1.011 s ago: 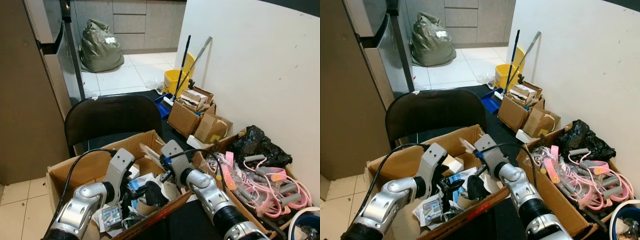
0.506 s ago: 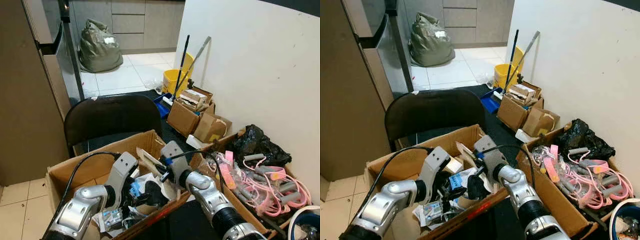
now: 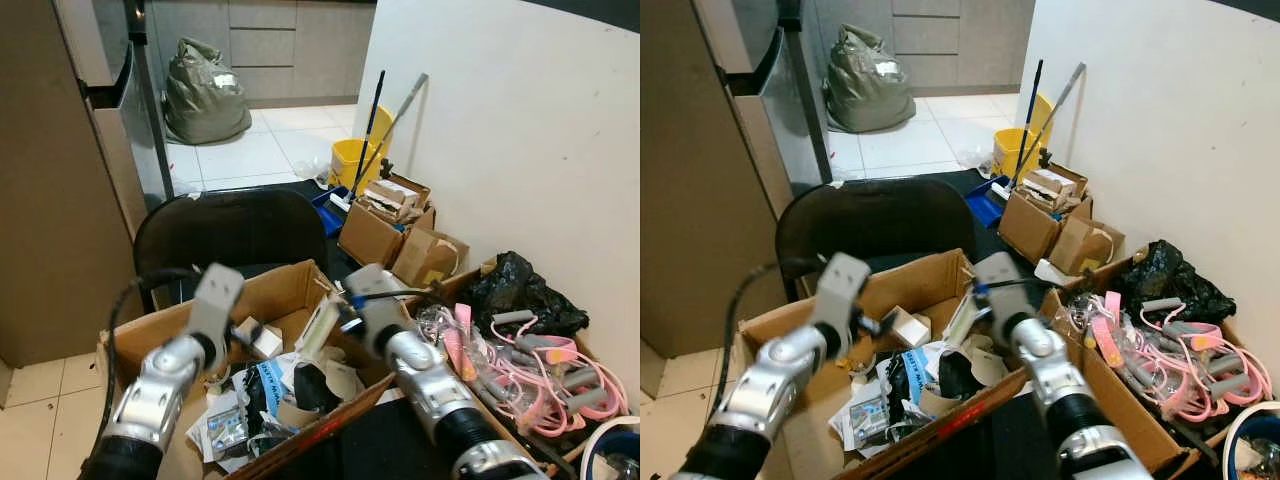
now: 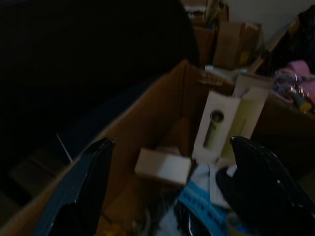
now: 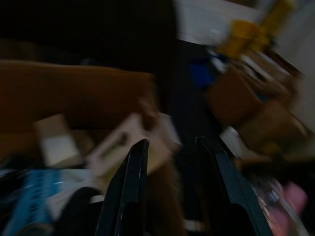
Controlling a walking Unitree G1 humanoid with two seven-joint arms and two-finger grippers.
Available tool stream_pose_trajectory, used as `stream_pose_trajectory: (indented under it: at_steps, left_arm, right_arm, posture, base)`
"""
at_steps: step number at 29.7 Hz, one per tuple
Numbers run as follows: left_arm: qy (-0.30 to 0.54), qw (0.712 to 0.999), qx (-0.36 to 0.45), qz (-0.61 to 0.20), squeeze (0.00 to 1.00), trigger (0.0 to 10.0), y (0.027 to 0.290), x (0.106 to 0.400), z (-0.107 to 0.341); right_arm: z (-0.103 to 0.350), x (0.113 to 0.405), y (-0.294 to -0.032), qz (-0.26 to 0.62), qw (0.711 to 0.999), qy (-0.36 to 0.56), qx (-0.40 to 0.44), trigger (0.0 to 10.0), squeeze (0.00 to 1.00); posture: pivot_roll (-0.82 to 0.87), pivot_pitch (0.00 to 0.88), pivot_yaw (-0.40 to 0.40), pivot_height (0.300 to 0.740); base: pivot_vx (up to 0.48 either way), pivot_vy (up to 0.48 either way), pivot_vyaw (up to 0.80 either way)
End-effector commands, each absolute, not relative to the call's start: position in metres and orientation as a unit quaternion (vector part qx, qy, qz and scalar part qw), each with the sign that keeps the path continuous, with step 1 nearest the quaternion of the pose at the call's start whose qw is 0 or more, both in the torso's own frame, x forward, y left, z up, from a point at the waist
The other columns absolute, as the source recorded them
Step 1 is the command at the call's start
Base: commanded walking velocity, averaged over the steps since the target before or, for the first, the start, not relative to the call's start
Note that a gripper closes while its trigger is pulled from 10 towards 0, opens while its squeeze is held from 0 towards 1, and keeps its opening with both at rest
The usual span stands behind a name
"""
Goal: Picking trash to rubbish bin
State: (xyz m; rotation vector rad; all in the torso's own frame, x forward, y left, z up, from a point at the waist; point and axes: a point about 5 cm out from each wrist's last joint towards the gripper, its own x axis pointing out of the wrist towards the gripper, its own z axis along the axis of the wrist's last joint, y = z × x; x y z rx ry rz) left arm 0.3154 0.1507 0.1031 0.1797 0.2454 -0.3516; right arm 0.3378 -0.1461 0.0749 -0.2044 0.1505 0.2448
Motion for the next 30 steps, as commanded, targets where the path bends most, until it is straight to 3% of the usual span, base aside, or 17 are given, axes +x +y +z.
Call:
stream_pose_trajectory:
  at_steps: [1, 7, 30]
  left_arm:
    - [0.114, 0.972, 0.093, -0.182, 0.0, 10.0, 0.139, 0.314, 0.102]
    - [0.12, 0.965, 0.124, -0.197, 0.0, 10.0, 0.127, 0.313, 0.091]
    - [0.112, 0.962, 0.132, -0.211, 0.0, 10.0, 0.119, 0.312, 0.086]
  right_arm:
    - [0.068, 0.333, -0.165, 0.065, 0.991, 0.09, -0.071, 10.0, 0.0]
    - [0.062, 0.323, -0.186, 0.016, 0.994, 0.094, -0.053, 10.0, 0.0]
    - [0.056, 0.307, -0.179, 0.006, 0.994, 0.1, -0.048, 10.0, 0.0]
  posture:
    - [-0.06, 0.06, -0.056, 0.74]
    - [-0.07, 0.062, -0.049, 0.74]
    - [-0.07, 0.04, -0.056, 0.74]
  base:
    - [0.0, 0.0, -0.8]
    - [0.0, 0.0, -0.8]
    - [0.0, 0.0, -0.8]
